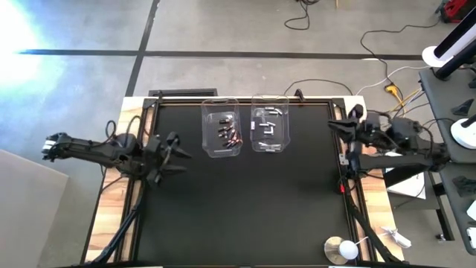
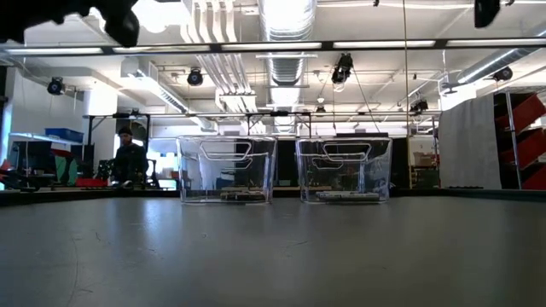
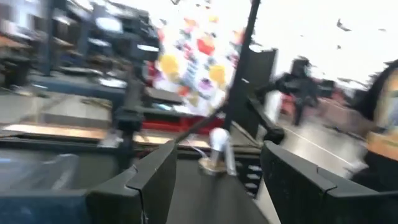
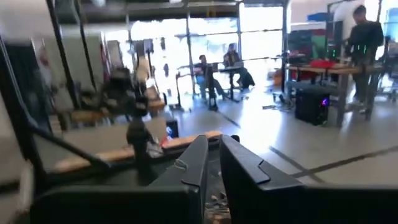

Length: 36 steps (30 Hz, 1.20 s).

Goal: Sort batteries
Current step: Return to home position

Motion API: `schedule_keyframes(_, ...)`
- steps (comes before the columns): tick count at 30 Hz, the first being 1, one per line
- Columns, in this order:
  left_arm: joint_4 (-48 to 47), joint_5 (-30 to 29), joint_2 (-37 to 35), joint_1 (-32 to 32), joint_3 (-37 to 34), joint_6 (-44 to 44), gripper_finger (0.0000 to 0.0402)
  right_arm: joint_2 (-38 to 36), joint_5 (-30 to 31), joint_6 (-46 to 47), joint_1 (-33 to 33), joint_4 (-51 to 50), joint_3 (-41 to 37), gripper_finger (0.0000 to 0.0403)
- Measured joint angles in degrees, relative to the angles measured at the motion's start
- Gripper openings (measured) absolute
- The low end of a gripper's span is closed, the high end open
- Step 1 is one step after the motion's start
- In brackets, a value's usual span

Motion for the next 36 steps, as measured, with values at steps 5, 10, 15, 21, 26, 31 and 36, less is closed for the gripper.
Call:
schedule_keyframes(5,0.3,-3.2,-12.6,0.1,-8.6,-1.7,0.0211,-7.4,0.1,13.2,0.0,-3.3,-4.3,0.0035)
schedule_keyframes(10,-1.4,-1.1,-25.2,0.1,-16.1,-4.1,0.0211,-12.3,0.5,3.0,0.0,-3.1,-9.7,0.0043)
schedule_keyframes(15,-4.2,-1.1,-33.3,0.2,-22.3,-7.1,0.0210,-17.4,-6.8,6.2,0.0,5.0,-17.4,0.0049)
schedule_keyframes(21,-6.3,-1.1,-32.7,0.5,-22.4,-8.9,0.0210,-16.9,-19.0,8.2,0.2,9.4,-21.5,0.0044)
schedule_keyframes(26,-5.8,-1.1,-33.4,0.5,-22.4,-4.8,0.0210,-17.3,-15.0,6.4,0.1,27.5,-29.5,0.0046)
schedule_keyframes(31,-7.7,-1.1,-32.2,0.5,-22.4,-5.5,0.0210,-17.3,-10.8,2.5,0.1,39.7,-38.6,0.0054)
schedule_keyframes(36,-8.1,-1.1,-31.7,0.5,-22.3,-6.3,0.0210,-17.0,-12.3,5.0,0.3,31.3,-38.6,0.0061)
